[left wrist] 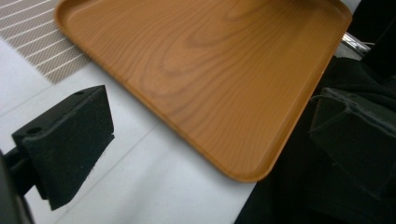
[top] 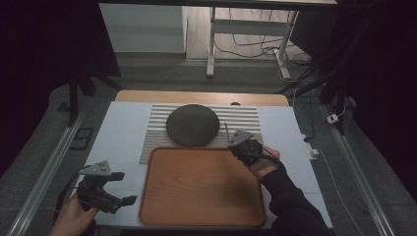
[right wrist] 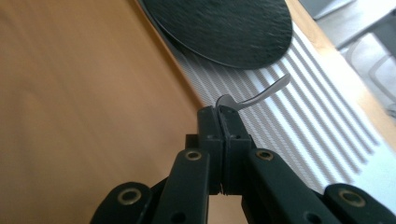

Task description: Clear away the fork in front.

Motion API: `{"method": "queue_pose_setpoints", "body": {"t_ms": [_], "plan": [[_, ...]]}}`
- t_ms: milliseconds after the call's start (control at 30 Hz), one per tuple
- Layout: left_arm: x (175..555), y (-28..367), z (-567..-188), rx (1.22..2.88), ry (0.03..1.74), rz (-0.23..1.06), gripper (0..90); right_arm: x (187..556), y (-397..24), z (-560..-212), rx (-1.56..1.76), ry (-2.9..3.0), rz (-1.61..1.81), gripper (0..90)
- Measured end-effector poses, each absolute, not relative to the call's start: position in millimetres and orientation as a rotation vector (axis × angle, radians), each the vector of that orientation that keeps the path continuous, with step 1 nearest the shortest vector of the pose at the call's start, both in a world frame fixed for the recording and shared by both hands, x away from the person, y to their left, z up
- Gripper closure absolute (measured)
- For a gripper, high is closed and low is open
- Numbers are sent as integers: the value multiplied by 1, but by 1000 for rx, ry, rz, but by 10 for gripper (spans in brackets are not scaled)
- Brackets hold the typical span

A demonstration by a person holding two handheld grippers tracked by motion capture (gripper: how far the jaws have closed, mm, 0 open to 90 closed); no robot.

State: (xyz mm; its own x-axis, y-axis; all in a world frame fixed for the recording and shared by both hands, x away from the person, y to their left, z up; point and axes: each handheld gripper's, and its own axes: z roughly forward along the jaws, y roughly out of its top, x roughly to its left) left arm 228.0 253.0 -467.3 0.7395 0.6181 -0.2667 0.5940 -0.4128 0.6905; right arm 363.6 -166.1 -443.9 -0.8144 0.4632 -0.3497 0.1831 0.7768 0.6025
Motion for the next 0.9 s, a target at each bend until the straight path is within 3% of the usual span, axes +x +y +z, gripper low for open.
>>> {"method": "queue_pose_setpoints", "body": {"t_ms": [900], "plan": [[286,190,-456,2225,676,6,0,306,-191,-425,518,2640,1350,889]]}}
